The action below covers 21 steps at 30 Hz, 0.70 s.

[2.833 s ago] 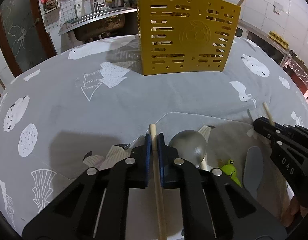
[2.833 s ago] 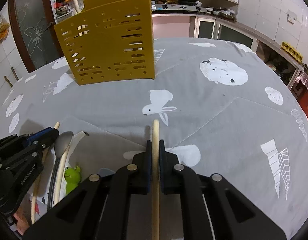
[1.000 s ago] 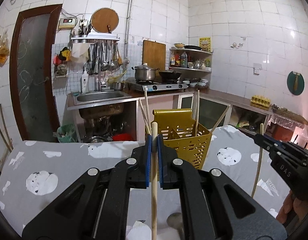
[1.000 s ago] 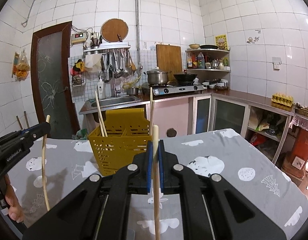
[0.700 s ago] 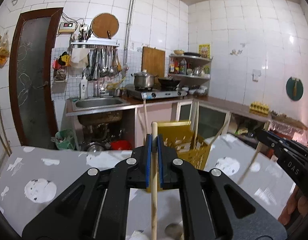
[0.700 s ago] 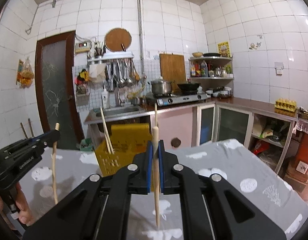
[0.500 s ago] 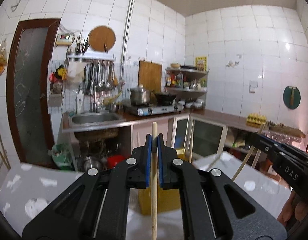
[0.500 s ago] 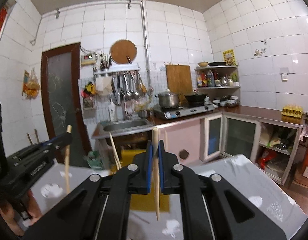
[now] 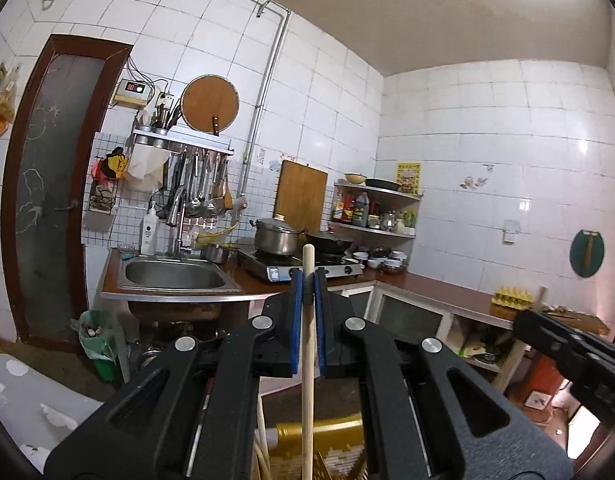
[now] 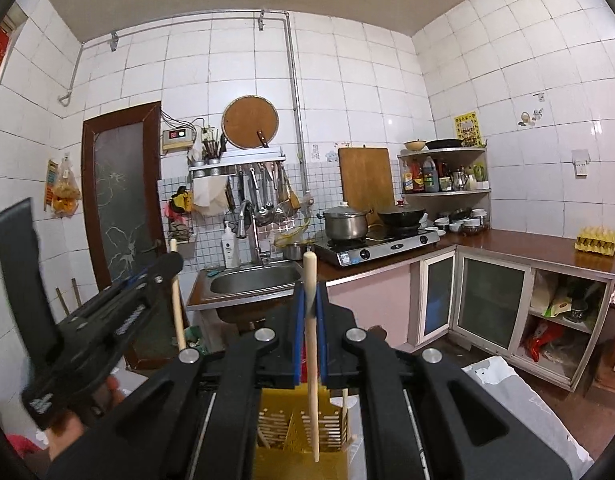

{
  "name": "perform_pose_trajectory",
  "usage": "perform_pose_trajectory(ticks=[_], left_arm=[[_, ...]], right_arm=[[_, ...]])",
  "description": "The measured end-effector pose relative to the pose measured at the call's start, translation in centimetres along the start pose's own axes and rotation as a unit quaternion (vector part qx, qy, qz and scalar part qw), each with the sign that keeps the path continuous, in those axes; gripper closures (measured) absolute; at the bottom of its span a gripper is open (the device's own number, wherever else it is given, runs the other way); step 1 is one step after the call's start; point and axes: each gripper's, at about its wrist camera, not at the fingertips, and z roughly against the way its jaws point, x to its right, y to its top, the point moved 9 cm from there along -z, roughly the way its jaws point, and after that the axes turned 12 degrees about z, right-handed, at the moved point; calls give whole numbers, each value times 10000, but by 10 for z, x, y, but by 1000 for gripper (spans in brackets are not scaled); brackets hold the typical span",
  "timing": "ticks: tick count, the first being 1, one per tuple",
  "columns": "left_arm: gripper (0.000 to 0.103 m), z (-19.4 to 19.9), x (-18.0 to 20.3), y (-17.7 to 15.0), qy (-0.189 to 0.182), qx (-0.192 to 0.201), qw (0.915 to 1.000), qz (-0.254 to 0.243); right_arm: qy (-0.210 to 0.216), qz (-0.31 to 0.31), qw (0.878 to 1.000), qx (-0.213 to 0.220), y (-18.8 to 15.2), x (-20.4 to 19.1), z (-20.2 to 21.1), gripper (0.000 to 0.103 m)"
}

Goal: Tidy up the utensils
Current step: 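Open the right tool to drop its chopstick in the holder while the left tool releases its own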

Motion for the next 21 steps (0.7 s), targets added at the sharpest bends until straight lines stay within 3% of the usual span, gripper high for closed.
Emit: perform_pose_trajectory(ticks=[9, 17, 21], left_arm=[[98, -63, -27, -33, 437, -80, 9990, -69], [98, -76, -52, -64, 593, -331, 9977, -66], [98, -73, -61, -74, 615, -489, 9969, 30]], right_arm=[[-199, 67, 9997, -112, -17, 6, -35, 97], [-118, -27, 9999, -65, -14, 9, -44, 97], [-134, 4, 9995, -279, -32, 8, -60, 97]])
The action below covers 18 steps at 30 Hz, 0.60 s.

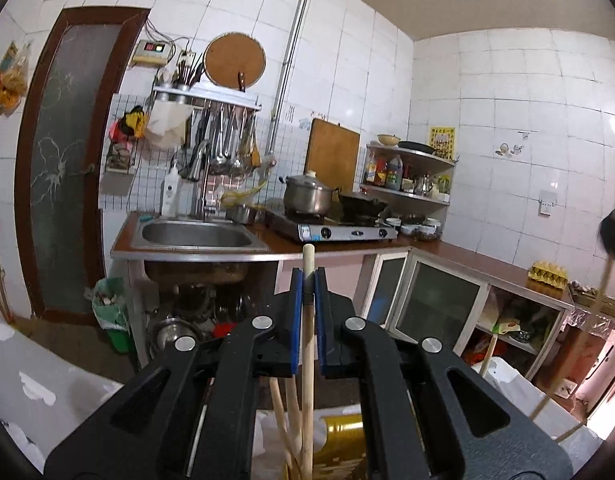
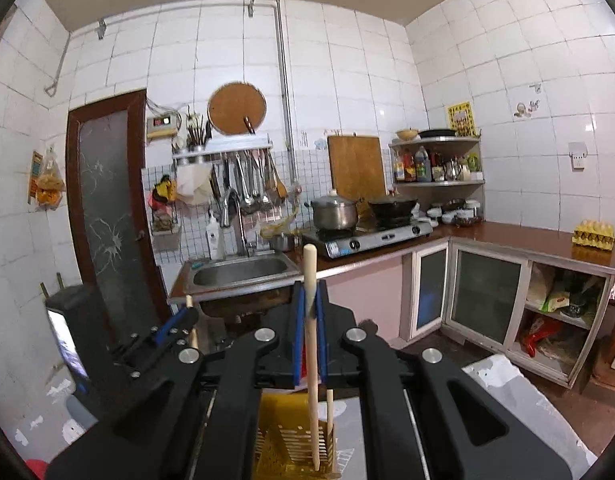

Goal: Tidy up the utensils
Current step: 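Open the right tool to drop its chopstick in the holder while the left tool releases its own, then move both open tools back down toward the utensils on the table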

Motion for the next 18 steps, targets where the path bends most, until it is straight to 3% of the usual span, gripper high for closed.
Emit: perform_pose_trajectory(ticks=[8, 10, 12, 13, 15, 18], left_arm=[[98, 15, -1, -14, 169, -227, 9989, -371], [91, 23, 2, -15, 155, -352, 9980, -501], [67, 40, 4, -12, 180, -382, 9972, -620], [59, 45, 4, -11, 204, -400, 9970, -636], [33, 62, 1, -7, 283, -478, 9962, -667], [19, 88, -6, -5, 192, -650, 9964, -512]], right_arm=[[50, 144, 9977, -668, -59, 1, -29, 96], [18, 273, 9963, -811, -68, 1, -30, 95], [-44, 357, 9948, -952, -73, 4, -27, 93], [-58, 337, 9943, -1010, -73, 6, -27, 88], [-115, 204, 9933, -1128, -74, 15, -16, 41], [-215, 161, 9936, -1095, -69, 26, 9, 38]])
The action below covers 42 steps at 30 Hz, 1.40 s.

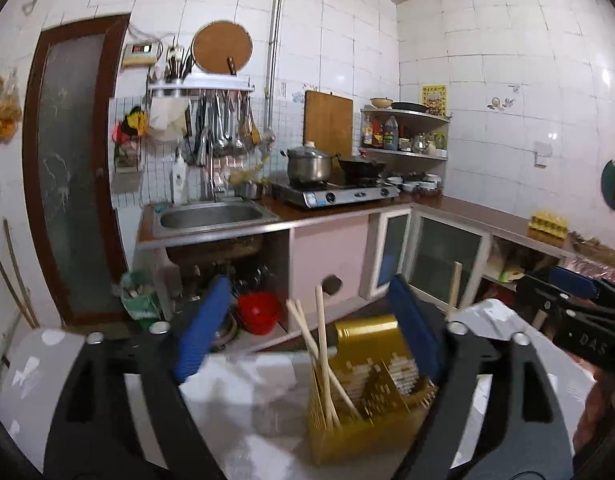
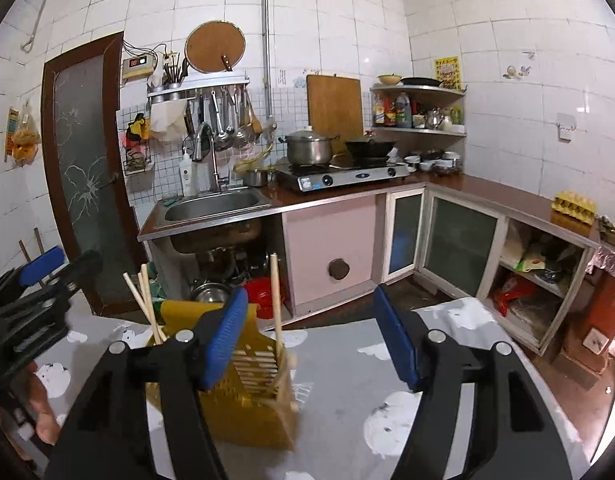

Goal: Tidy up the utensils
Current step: 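Move both open tools back down toward the utensils on the table, then grasp the light blue spatula with the right tool while the left tool grasps the grey ladle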

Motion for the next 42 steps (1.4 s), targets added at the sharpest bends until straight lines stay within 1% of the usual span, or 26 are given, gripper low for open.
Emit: perform_pose_trajectory(ticks=[2, 3, 5, 7, 8, 10, 11, 13, 16, 19, 21, 22, 26, 29, 34, 36, 39, 42], left_arm=[[12, 16, -8, -6, -2, -160, 9998, 83], [8, 24, -11, -9, 24, -213, 9997, 107], [5, 41, -17, -19, 66, -290, 9995, 76], [5, 52, -22, -30, 174, -359, 9992, -9], [5, 57, -26, -39, 208, -460, 9987, -15], [5, 62, -33, -56, 229, -698, 9973, 36], [5, 64, -38, -67, 248, -836, 9961, 96], [5, 66, -51, -91, 362, -1084, 9933, 157], [5, 63, -69, -121, 647, -1368, 9884, 115], [5, 59, -89, -160, 873, -1818, 9794, 113], [5, 57, -97, -178, 927, -2027, 9747, 172], [5, 56, -102, -191, 980, -2189, 9706, 212], [5, 54, -112, -222, 1067, -2564, 9600, 370], [5, 53, -117, -233, 1178, -2689, 9550, 426], [5, 55, -119, -236, 1263, -2673, 9543, 430], [5, 54, -116, -236, 1255, -2671, 9546, 398], [5, 53, -115, -234, 1299, -2628, 9556, 315], [5, 52, -113, -235, 1309, -2655, 9548, 285]], right_arm=[[66, 44, 9999, -124, -8, 1, 15, 38], [36, 77, 9998, -161, -12, 1, 21, 37], [-116, 183, 9995, -215, -21, 1, 36, 33], [-279, 236, 9988, -326, -37, 0, 50, 29], [-298, 226, 9984, -413, -46, -3, 54, 27], [-275, 171, 9974, -650, -66, -8, 58, 26], [-208, 146, 9964, -804, -82, -14, 60, 26], [-173, 198, 9938, -1076, -110, -26, 60, 26], [-168, 248, 9870, -1579, -160, -43, 59, 26], [-136, 166, 9807, -1944, -193, -54, 57, 26], [-94, 100, 9762, -2163, -212, -62, 57, 26], [-84, 107, 9739, -2264, -220, -67, 56, 26], [-85, 176, 9687, -2475, -238, -84, 53, 27], [-121, 149, 9649, -2620, -247, -93, 53, 28], [-211, 128, 9598, -2795, -247, -99, 52, 38], [-187, 29, 9582, -2854, -247, -100, 52, 45], [-187, -9, 9569, -2897, -246, -104, 52, 47], [-105, -93, 9545, -2980, -248, -110, 51, 48]])
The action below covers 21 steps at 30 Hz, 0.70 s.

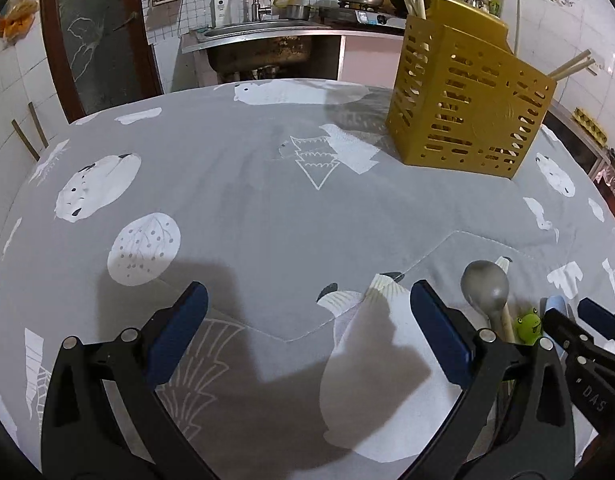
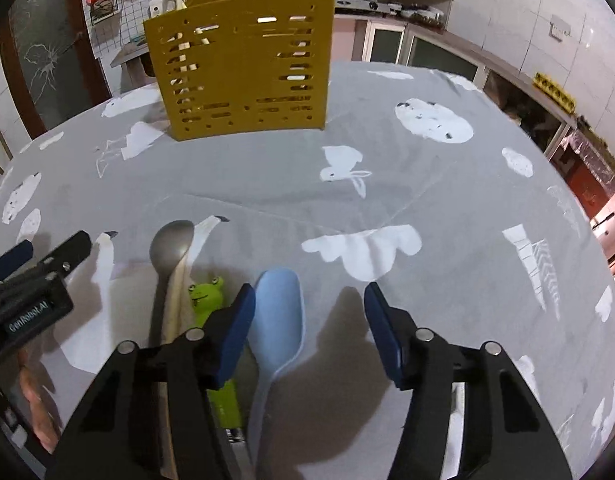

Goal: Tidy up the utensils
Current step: 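Grasp the light blue spatula with the right tool while the left tool grasps the grey ladle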

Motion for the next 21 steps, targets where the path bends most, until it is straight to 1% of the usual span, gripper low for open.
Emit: perform_pose_trajectory(ticks=[5, 7, 9, 10, 16, 21], left_arm=[[5, -1, 2, -2, 63, -29, 10000, -67], [5, -2, 3, -3, 79, -35, 9999, -67], [5, -2, 4, -3, 62, -64, 10000, -29], [5, -2, 4, -3, 54, -77, 10000, -17], [5, -4, 17, -7, -3, -197, 9998, -3], [5, -5, 39, -12, -171, -318, 9993, -39]], right_arm=[[76, -98, 9999, -113, -6, -4, -6, 49], [127, -141, 9997, -125, -6, -4, -7, 55], [217, -179, 9995, -117, -5, -3, -6, 67], [257, -208, 9994, -100, -5, -2, -6, 70], [657, -334, 9973, 10, -3, 6, -7, 70], [605, -269, 9978, 51, 2, 33, -11, 70]])
